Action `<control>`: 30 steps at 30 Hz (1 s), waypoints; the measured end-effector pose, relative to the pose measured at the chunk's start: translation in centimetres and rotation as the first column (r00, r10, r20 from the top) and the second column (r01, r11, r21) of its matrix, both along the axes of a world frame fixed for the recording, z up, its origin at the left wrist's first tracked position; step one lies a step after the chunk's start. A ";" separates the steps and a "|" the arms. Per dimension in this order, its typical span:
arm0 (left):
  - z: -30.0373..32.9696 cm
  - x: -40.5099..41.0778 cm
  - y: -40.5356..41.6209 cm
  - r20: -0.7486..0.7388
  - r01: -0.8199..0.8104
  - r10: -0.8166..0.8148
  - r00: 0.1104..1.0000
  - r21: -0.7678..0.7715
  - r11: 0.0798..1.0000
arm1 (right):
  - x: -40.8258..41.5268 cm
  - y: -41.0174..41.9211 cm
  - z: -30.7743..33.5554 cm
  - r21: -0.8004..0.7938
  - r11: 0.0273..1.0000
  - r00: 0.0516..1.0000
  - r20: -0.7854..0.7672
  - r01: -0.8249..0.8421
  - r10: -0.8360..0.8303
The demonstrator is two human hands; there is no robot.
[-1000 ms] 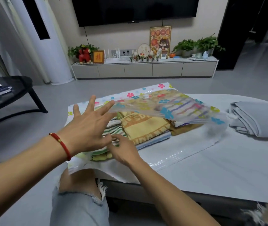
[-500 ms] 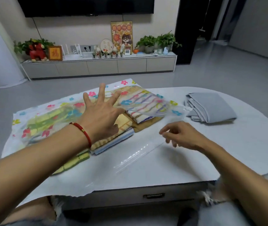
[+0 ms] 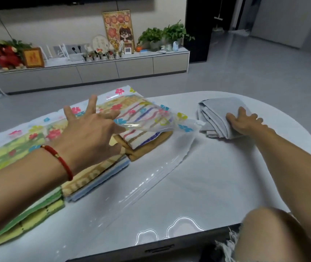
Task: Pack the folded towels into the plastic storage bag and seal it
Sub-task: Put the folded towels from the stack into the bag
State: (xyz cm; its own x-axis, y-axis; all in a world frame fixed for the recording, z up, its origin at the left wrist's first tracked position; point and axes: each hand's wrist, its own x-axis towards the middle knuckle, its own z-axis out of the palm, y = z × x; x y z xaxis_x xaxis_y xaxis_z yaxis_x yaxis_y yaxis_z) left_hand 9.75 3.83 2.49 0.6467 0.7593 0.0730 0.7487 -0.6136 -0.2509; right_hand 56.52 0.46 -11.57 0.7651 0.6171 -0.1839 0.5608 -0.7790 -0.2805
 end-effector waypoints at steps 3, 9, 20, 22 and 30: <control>0.6 -0.2 -0.2 0.094 -0.008 0.004 0.996 0.035 0.999 | -0.7 0.7 -0.5 0.039 0.998 0.996 0.084 0.039 -0.042; 1.8 0.1 0.1 0.167 -0.062 0.061 0.984 0.002 0.998 | 0.1 0.6 3.7 0.252 0.963 0.996 -0.029 0.095 -0.090; 1.6 0.0 1.1 0.148 -0.079 0.073 0.986 0.034 0.996 | 1.8 -3.0 6.0 0.459 0.828 0.581 -0.786 0.323 0.209; 1.7 -0.1 1.4 0.141 -0.102 0.098 0.985 0.023 0.995 | 0.4 -4.6 7.0 0.491 0.835 0.580 -0.765 0.246 0.279; 3.6 -1.2 2.1 0.170 -0.116 0.124 0.978 -0.055 0.992 | -7.4 -12.4 14.5 0.586 0.795 0.605 -0.578 -0.159 0.548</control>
